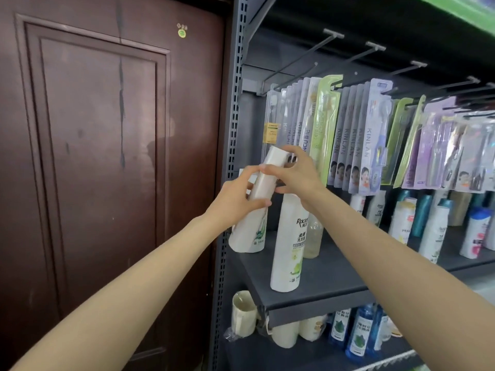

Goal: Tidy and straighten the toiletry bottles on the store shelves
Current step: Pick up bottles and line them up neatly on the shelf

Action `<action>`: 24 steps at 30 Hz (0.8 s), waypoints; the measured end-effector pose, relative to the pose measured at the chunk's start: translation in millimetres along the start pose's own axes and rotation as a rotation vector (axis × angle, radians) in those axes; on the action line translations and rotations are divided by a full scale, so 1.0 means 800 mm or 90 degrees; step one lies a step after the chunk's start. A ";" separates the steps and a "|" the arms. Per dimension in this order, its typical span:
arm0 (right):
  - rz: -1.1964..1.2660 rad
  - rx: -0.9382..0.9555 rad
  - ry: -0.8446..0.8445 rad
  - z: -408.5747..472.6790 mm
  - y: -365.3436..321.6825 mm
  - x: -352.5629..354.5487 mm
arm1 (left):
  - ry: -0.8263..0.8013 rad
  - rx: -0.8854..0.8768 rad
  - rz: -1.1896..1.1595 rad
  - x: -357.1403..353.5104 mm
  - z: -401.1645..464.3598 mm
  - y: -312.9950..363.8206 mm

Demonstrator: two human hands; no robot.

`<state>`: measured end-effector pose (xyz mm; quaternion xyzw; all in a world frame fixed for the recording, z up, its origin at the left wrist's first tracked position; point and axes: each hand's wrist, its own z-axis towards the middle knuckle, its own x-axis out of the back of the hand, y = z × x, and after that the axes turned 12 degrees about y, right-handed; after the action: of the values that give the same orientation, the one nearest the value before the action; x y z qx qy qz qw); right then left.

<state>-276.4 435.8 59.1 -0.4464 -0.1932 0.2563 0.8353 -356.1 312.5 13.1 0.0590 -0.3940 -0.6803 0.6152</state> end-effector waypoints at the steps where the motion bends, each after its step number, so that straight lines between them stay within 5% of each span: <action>1: -0.018 0.008 -0.004 0.005 0.003 0.002 | 0.007 -0.004 0.002 -0.003 0.005 0.001; 11: -0.246 0.117 -0.151 0.064 0.026 0.029 | -0.003 0.115 -0.120 -0.040 0.015 -0.051; 24: -0.291 0.062 -0.198 0.089 0.054 0.032 | -0.062 0.167 -0.109 -0.070 0.022 -0.082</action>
<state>-306.3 517.8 62.4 -0.3060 -0.4022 0.1356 0.8522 -404.6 366.0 -37.3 0.1390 -0.5025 -0.6750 0.5220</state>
